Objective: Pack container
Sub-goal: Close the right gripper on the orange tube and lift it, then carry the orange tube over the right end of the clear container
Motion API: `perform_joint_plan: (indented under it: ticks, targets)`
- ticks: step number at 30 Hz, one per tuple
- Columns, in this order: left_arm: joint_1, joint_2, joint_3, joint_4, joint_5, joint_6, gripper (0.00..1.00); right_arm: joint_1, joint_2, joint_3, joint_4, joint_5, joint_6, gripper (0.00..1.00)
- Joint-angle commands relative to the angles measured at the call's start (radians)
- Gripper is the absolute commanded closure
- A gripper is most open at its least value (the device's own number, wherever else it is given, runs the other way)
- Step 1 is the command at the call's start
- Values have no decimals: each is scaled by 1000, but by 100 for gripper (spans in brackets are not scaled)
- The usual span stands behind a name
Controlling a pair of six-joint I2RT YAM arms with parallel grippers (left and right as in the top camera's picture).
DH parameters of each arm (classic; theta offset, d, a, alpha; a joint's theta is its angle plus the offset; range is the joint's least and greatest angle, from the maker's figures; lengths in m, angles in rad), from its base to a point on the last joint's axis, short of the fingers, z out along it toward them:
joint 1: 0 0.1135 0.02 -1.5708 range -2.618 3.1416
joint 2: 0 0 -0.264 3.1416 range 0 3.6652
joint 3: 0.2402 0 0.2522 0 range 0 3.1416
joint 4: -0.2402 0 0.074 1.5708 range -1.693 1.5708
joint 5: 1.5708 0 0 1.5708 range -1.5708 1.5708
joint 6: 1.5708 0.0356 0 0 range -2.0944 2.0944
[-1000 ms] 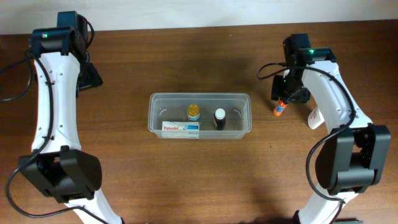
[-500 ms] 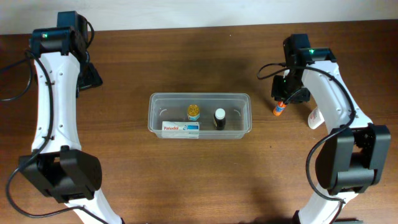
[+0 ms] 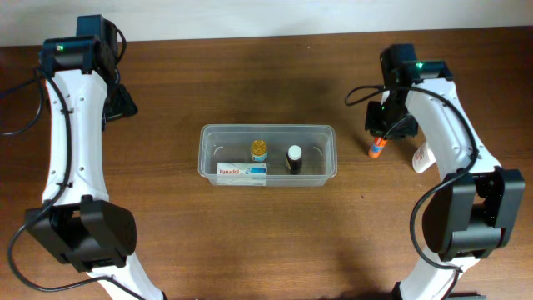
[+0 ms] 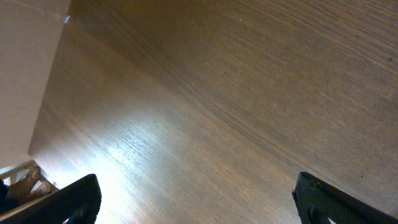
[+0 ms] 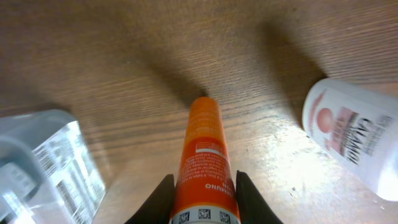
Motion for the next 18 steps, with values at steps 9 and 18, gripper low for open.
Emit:
perform_joint_plan:
  ticks: [9, 18]
  targets:
    - [1, -7, 3, -1, -14, -6, 1, 14, -47, 344, -238, -52, 0, 78]
    - [1, -7, 3, -1, -14, -6, 1, 171, -79, 477, -321, -85, 0, 78]
